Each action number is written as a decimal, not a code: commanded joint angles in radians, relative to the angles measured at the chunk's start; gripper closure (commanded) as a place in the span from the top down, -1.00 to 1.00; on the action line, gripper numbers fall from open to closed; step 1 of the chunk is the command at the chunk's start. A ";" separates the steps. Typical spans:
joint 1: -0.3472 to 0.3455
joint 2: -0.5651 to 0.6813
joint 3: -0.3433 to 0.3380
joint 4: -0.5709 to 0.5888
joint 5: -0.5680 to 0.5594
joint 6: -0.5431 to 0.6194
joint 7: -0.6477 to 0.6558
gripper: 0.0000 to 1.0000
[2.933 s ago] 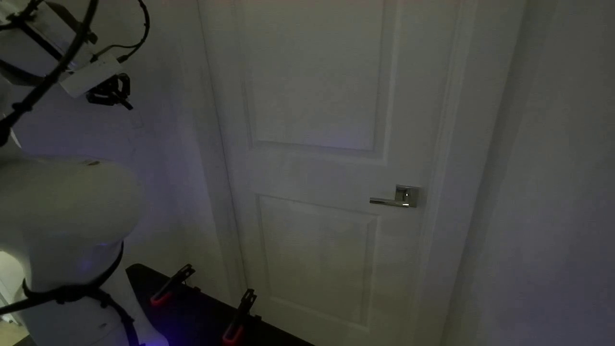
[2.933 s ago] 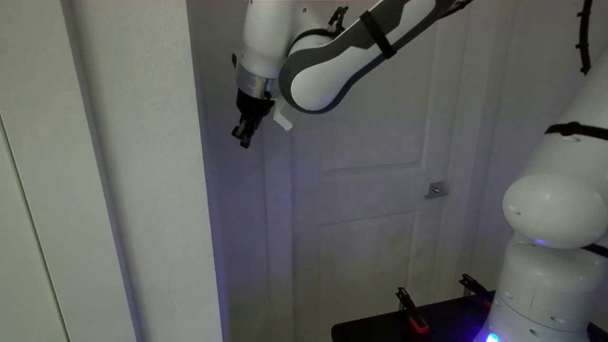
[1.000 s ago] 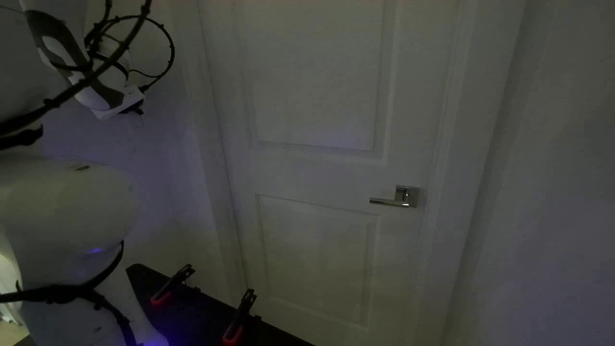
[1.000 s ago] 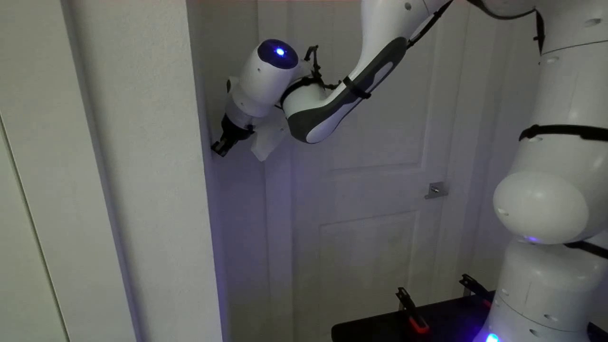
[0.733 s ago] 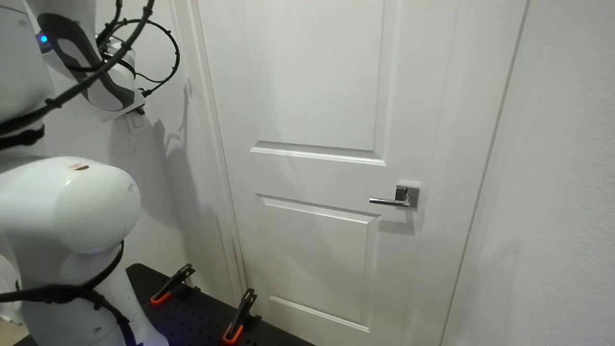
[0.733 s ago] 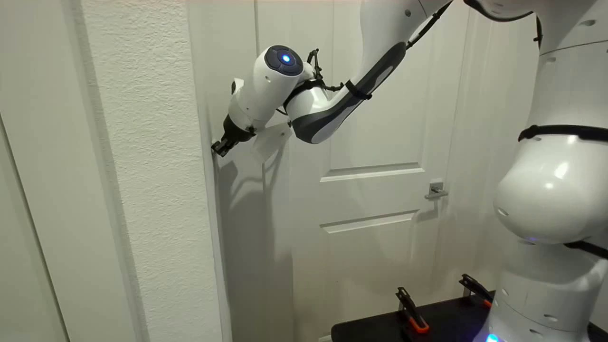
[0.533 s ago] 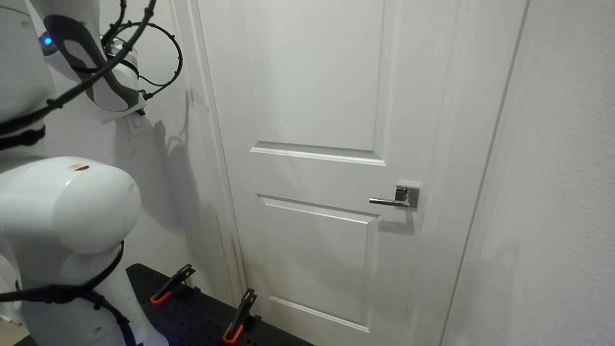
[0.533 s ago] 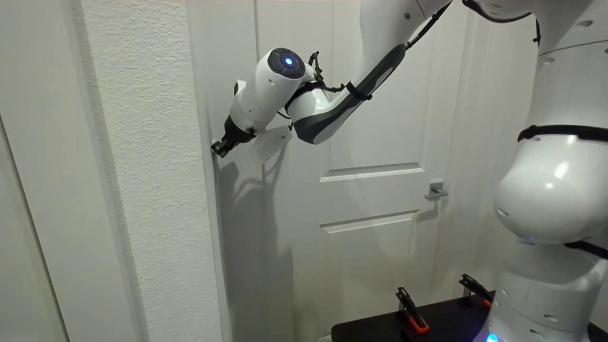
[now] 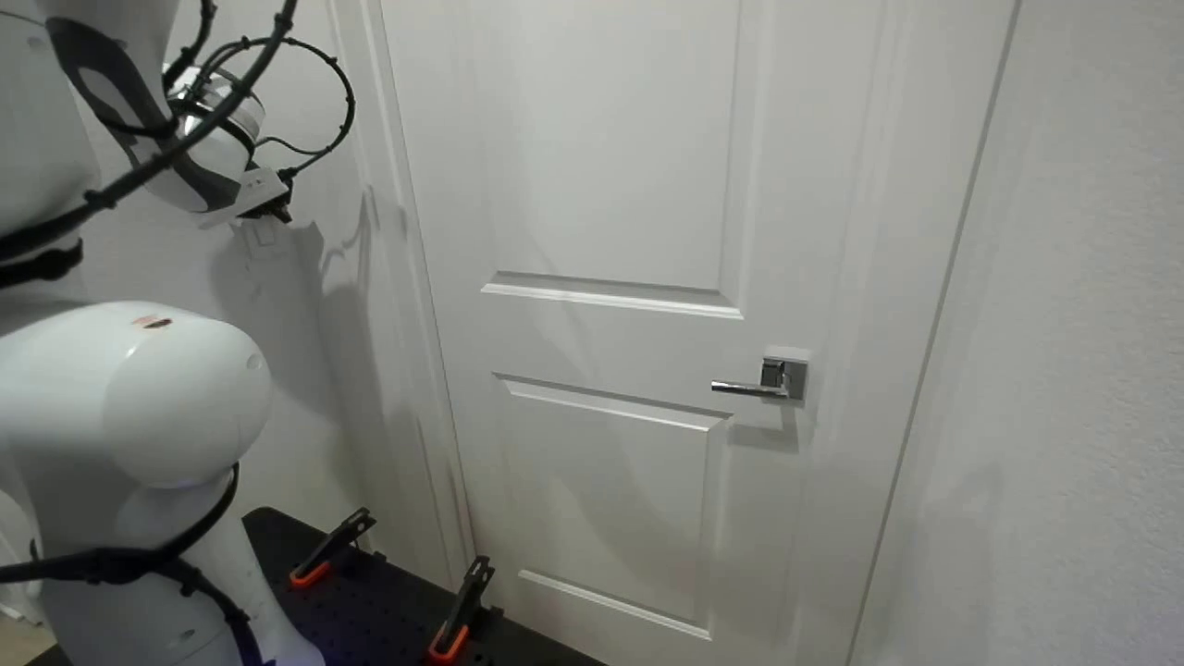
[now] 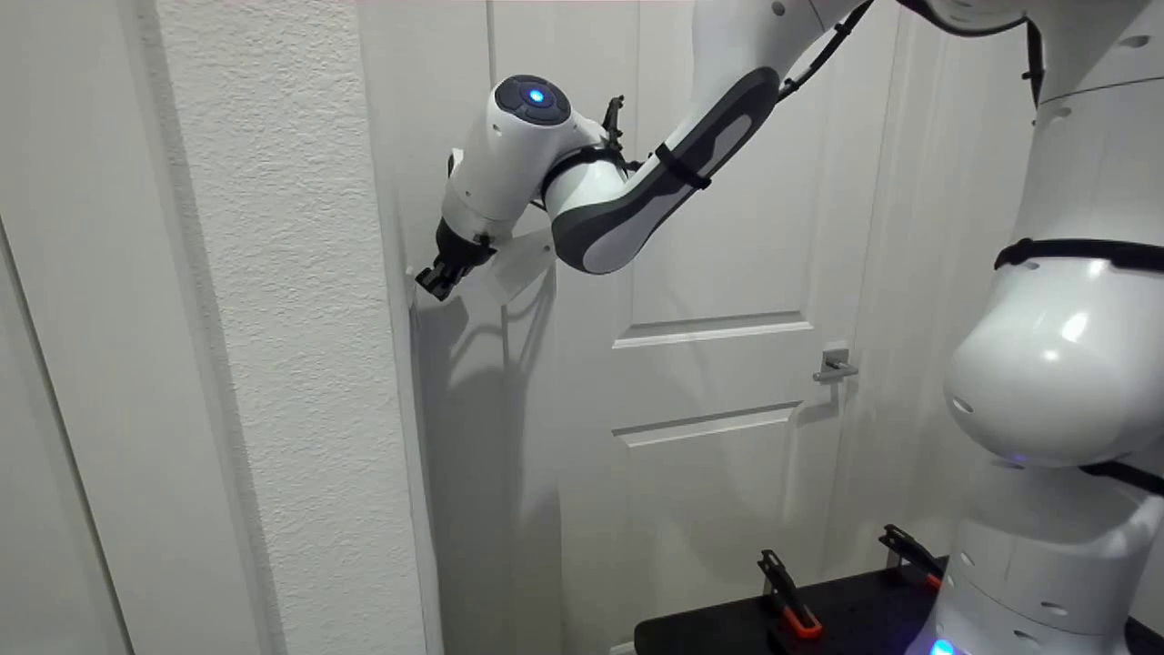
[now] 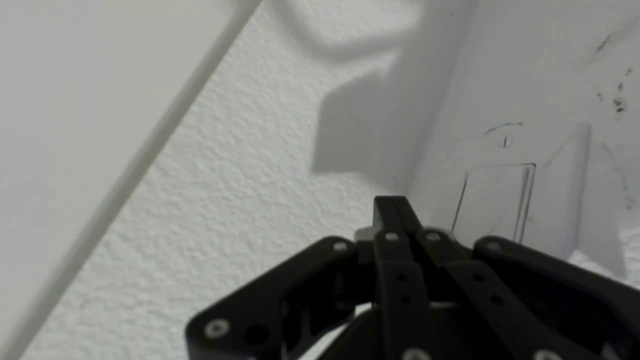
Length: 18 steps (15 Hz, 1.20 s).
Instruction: Switch the light on then off again.
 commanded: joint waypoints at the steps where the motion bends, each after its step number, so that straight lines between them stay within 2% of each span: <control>1: 0.000 -0.098 0.006 -0.038 0.174 -0.069 -0.190 -1.00; 2: 0.063 -0.102 -0.052 -0.039 0.269 -0.080 -0.290 -1.00; 7: 0.142 -0.123 -0.085 -0.035 0.685 -0.191 -0.721 -1.00; 10: 0.166 -0.163 -0.097 -0.025 0.872 -0.301 -0.926 -1.00; 11: 0.170 -0.179 -0.104 -0.021 0.911 -0.340 -0.973 -0.80; 12: 0.177 -0.198 -0.115 -0.015 0.961 -0.380 -1.031 -0.44; 15: 0.193 -0.243 -0.147 0.003 1.064 -0.496 -1.177 -0.01; 18: 0.204 -0.278 -0.180 0.014 1.118 -0.593 -1.283 0.43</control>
